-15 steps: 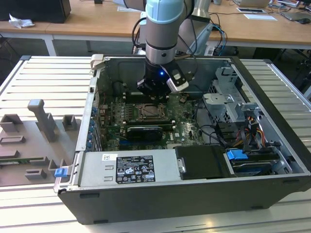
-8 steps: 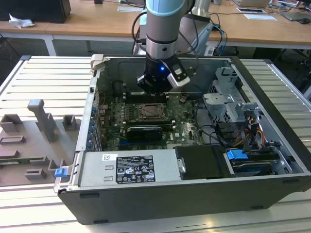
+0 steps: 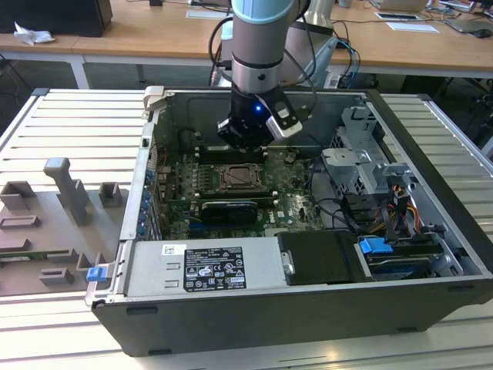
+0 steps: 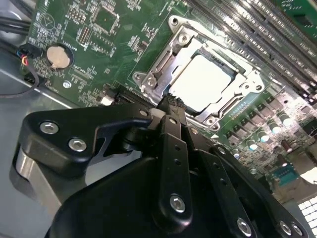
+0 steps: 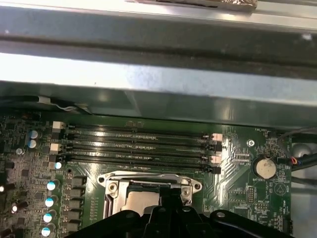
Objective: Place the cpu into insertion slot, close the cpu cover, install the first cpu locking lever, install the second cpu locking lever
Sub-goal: 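Install the second cpu locking lever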
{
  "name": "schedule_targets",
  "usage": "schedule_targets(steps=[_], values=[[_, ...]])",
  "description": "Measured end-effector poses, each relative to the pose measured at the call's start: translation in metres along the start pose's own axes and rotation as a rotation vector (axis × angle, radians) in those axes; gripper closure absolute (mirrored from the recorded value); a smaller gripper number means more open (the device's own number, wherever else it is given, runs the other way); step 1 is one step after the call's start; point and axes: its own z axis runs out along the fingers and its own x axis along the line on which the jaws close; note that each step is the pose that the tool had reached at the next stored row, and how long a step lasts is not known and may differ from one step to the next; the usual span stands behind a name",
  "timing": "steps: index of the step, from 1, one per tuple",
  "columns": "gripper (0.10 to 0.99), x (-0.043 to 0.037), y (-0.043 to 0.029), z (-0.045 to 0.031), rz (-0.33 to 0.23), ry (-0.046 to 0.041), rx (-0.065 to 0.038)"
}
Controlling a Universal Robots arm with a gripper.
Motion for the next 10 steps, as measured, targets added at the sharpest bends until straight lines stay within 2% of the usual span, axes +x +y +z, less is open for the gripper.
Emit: schedule_targets(steps=[5,10], values=[[0.980,0.0003,-0.0039,-0.0007,0.000,0.0003,0.002],[0.980,0.0001,-0.0035,-0.0069,0.000,0.0001,0.002]])
